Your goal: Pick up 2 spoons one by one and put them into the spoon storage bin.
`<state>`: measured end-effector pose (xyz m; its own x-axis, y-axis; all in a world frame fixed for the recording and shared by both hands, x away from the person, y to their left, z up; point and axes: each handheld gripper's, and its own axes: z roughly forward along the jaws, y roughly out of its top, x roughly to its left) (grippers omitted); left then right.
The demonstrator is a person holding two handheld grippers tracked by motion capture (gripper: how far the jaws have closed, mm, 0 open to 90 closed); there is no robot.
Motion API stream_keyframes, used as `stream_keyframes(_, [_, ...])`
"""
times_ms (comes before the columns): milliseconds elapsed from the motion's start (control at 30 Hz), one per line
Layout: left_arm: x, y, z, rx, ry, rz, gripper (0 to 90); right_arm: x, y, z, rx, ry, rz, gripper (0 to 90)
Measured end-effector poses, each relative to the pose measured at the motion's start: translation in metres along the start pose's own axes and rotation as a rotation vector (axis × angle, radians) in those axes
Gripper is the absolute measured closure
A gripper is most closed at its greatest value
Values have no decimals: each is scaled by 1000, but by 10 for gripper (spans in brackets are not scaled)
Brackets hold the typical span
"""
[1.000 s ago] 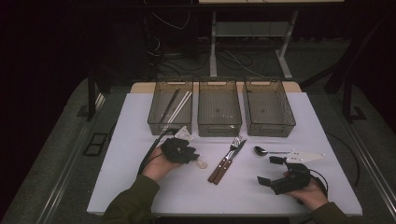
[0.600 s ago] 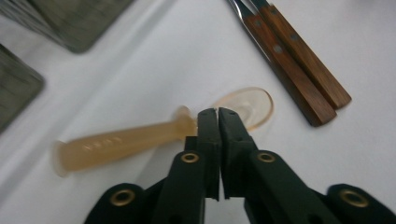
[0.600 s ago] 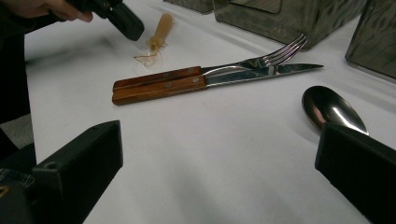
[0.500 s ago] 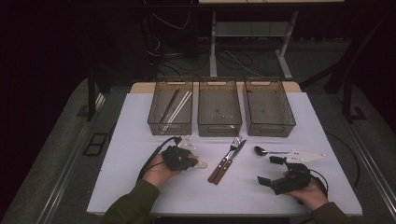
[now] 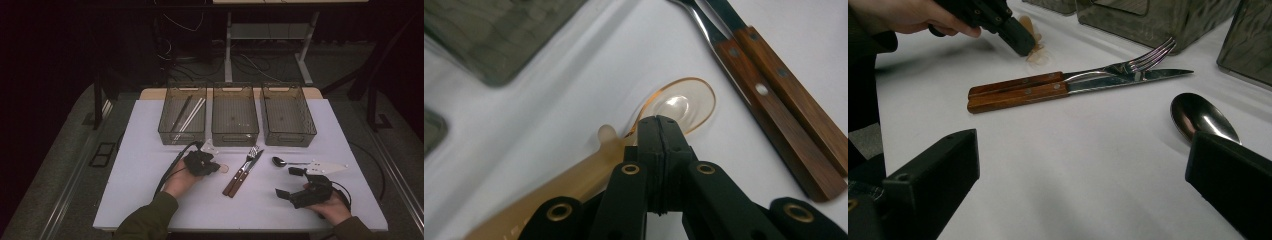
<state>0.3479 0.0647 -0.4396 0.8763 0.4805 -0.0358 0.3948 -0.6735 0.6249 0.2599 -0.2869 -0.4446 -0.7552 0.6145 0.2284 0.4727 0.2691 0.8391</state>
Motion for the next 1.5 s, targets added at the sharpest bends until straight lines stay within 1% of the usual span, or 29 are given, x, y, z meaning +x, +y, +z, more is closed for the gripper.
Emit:
stream_keyframes(67, [1, 4, 4, -4, 10, 0, 893, 0, 0, 0, 3, 2, 1, 11])
stream_keyframes(100, [3, 6, 5, -5, 11, 6, 893, 0, 0, 0, 4, 1, 0, 11])
stream_keyframes(133, [4, 8, 7, -6, 15, 0, 893, 0, 0, 0, 5, 1, 1, 11])
stream_keyframes(200, [8, 11, 10, -12, 25, 3, 893, 0, 0, 0, 3, 1, 2, 11])
stream_keyframes(267, [11, 14, 12, -24, 38, -7, 893, 0, 0, 0, 2, -1, 5, 11])
stream_keyframes(333, [15, 17, 13, -29, 52, -8, 893, 0, 0, 0, 4, -1, 6, 11])
stream_keyframes(400, [18, 17, 14, -40, 60, -23, 893, 0, 0, 0, 4, 0, 6, 11])
stream_keyframes(533, [21, 16, 14, -48, 61, -32, 893, 0, 0, 0, 2, 0, 4, 11])
stream_keyframes(600, [23, 16, 7, -77, 54, -38, 887, 0, 0, 0, 3, 0, 5, 11])
stream_keyframes(667, [26, 16, -4, -100, 57, -36, 833, 0, 0, 0, 4, 1, 1, 11])
stream_keyframes(733, [30, 12, -16, -123, 79, -32, 778, -1, 0, 0, 2, 1, -1, 11])
stream_keyframes(767, [33, 9, -22, -132, 78, -34, 741, -1, 0, 0, 3, 1, 1, 11])
stream_keyframes(833, [38, 3, -28, -126, 81, -31, 662, 0, 0, 0, 5, 3, 3, 11])
stream_keyframes(933, [47, -8, -29, -104, 82, -34, 574, 0, 0, 0, 6, 3, 4, 11])
stream_keyframes(1033, [53, -14, -21, -69, 86, -23, 540, -1, 0, 0, 5, 0, 3, 11])
stream_keyframes(1100, [55, -16, -15, -47, 85, -12, 539, 0, 0, 1, 7, 0, 5, 11])
stream_keyframes(1133, [54, -17, -13, -42, 77, -16, 543, 0, 0, 1, 8, 0, 5, 11])
stream_keyframes(1167, [55, -18, -12, -35, 71, -9, 555, 0, -1, 1, 7, 1, 6, 11])
stream_keyframes(1233, [56, -19, -12, -40, 53, -2, 590, 0, -1, 1, 6, 1, 7, 11])
stream_keyframes(1300, [56, -19, -13, -40, 44, 19, 626, 0, -1, 0, 7, 2, 5, 11])
stream_keyframes(1333, [56, -20, -13, -41, 41, 22, 637, 0, -1, 0, 8, 2, 5, 11])
stream_keyframes(1500, [53, -20, -14, -44, 46, 45, 684, 0, -1, 0, 7, 2, 5, 11])
